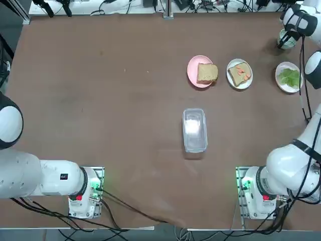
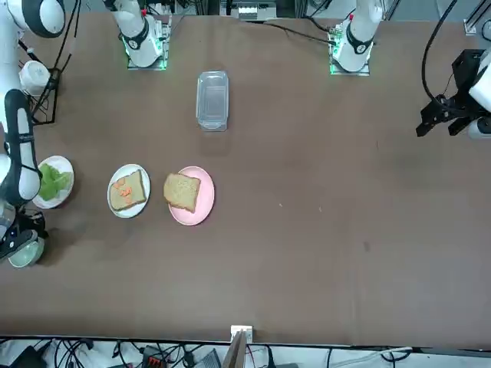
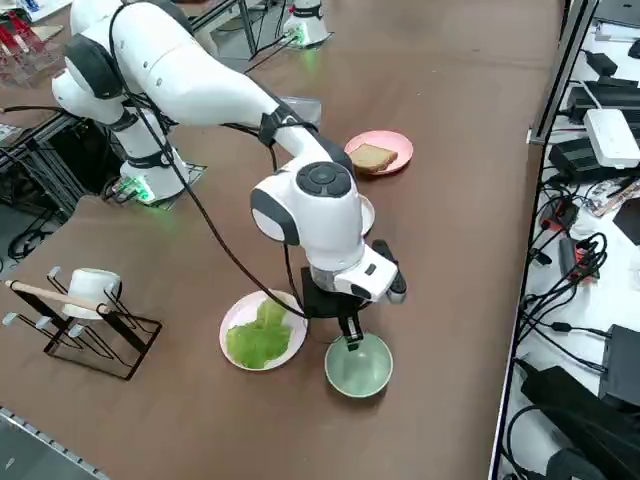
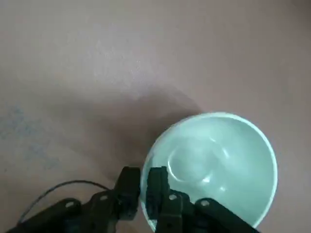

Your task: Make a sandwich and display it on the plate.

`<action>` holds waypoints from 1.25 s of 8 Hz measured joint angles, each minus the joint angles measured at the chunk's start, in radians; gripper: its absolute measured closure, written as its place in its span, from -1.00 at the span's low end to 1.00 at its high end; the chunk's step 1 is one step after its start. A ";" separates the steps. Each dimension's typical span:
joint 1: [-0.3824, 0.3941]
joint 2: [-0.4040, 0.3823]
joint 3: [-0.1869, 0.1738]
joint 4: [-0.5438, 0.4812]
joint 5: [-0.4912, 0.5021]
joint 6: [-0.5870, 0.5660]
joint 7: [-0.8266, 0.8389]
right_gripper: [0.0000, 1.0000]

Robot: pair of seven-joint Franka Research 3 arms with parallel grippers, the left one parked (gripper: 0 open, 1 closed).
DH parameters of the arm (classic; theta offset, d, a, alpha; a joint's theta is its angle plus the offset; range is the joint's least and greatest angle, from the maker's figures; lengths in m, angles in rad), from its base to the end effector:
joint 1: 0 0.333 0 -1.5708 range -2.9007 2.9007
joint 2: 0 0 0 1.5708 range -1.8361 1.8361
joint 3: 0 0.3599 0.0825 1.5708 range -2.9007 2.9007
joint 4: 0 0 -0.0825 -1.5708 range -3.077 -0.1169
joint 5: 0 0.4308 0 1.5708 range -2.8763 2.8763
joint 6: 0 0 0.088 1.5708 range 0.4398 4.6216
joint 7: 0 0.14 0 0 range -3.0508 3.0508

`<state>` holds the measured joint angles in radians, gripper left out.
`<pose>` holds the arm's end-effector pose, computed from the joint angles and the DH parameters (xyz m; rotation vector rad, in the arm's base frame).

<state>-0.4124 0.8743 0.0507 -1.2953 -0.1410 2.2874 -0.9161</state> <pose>0.7754 -0.3112 0.1980 2.8666 0.9186 0.0777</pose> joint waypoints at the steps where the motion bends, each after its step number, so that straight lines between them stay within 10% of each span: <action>1: 0.001 0.000 0.001 0.000 0.000 0.003 0.005 0.29; 4: 0.006 -0.016 0.003 0.015 0.000 -0.009 0.014 -0.89; 10: -0.002 -0.264 0.008 -0.140 0.002 -0.291 0.107 -0.99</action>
<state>-0.4142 0.6099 0.0589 -1.4351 -0.1391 1.9962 -0.8093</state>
